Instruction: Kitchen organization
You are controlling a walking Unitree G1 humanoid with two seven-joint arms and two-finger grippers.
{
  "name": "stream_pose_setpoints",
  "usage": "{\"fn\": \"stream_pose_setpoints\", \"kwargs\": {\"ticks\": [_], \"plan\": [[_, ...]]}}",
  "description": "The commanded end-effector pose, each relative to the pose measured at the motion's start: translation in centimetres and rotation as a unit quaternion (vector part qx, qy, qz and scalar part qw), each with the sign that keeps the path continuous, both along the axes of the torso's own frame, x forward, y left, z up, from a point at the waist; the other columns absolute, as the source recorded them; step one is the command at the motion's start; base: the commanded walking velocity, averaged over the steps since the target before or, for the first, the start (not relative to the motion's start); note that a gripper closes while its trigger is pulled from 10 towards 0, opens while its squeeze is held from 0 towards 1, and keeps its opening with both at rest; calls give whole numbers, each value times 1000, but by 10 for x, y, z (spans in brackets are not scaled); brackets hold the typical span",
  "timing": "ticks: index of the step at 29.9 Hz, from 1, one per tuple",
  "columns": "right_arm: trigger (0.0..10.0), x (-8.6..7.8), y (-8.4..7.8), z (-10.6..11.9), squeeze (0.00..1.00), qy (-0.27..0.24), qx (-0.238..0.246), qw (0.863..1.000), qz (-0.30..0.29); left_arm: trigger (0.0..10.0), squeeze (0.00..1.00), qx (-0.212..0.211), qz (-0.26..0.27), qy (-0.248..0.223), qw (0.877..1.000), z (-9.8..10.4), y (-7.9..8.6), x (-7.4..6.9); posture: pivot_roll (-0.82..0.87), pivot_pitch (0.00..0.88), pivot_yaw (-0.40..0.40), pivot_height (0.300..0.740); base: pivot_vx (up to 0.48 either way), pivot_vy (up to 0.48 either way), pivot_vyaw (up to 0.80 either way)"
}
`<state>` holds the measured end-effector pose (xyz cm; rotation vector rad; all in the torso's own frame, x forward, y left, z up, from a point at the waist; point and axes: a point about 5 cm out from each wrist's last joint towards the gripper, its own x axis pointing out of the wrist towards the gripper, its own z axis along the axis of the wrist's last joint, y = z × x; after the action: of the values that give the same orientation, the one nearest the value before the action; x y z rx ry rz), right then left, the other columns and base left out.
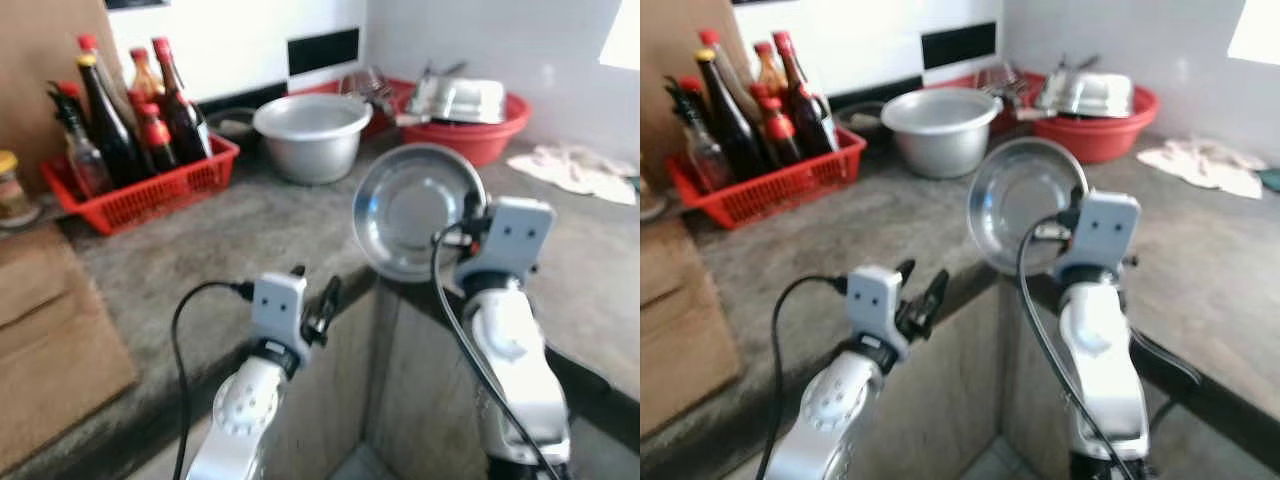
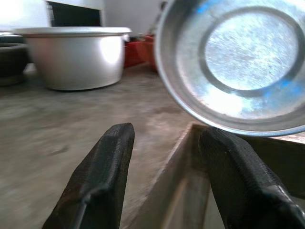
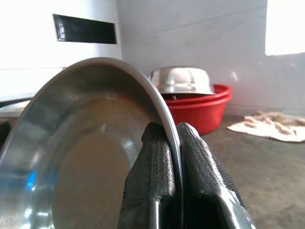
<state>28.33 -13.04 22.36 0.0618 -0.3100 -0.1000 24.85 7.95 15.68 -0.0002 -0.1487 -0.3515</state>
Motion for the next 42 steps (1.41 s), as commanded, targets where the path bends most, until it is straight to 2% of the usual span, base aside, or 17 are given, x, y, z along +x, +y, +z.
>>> {"fn": "stream_pose_setpoints", "kwargs": {"ticks": [1,8,18,20,26,31,36,37,38,39,40,41,42], "plan": [[0,-1,-7,7,0,-16,-2,1000,-17,10000,0,8,-15,-6,1000,1,-7,-1,54,0,-1,740,0,-442,-763],[0,-1,-8,8,0,-18,-2,1000,-19,10000,0,-14,-3,5,1000,1,-6,1,53,0,-1,740,105,-260,-758],[0,1,-8,10,0,-21,-2,1000,-20,10000,0,-14,7,5,1000,0,-4,2,54,0,-4,740,0,0,-752],[0,1,-8,11,0,-22,-2,1000,-22,10000,0,-3,6,0,1000,1,-3,3,50,0,-5,740,0,0,-753],[0,1,-10,12,0,-24,-4,999,-26,10000,0,4,-7,-6,1000,1,-6,2,45,0,0,740,0,-418,-750],[0,1,-10,12,0,-23,-4,999,-29,10000,0,-7,0,-1,1000,1,-5,3,45,0,0,740,157,-382,-754],[0,1,-10,13,0,-23,-8,999,-27,10000,0,-16,7,6,1000,0,-3,5,50,0,-3,740,0,0,-748],[0,2,-10,13,0,-23,-10,999,-28,10000,0,-6,4,2,1000,0,-3,4,50,0,-3,740,0,0,0],[4196,2,-9,13,0,-22,-16,999,-28,10000,0,4,1,-5,1000,1,-4,3,51,0,-4,740,0,0,0],[4196,2,-9,13,0,-22,-16,999,-28,10000,0,4,1,-5,1000,1,-4,3,51,0,-4,740,0,0,0],[7686,3,-9,12,0,-19,-20,999,-29,10000,0,5,0,-8,1000,1,-4,2,50,0,-3,740,0,-337,0],[10000,3,-9,12,0,-17,-21,999,-29,10000,0,4,-1,-8,1000,1,-4,2,50,0,-3,740,244,-409,0],[10000,4,-8,12,0,-16,-22,999,-28,10000,0,5,-2,-8,1000,1,-5,2,51,0,-4,740,240,-412,0]]}}
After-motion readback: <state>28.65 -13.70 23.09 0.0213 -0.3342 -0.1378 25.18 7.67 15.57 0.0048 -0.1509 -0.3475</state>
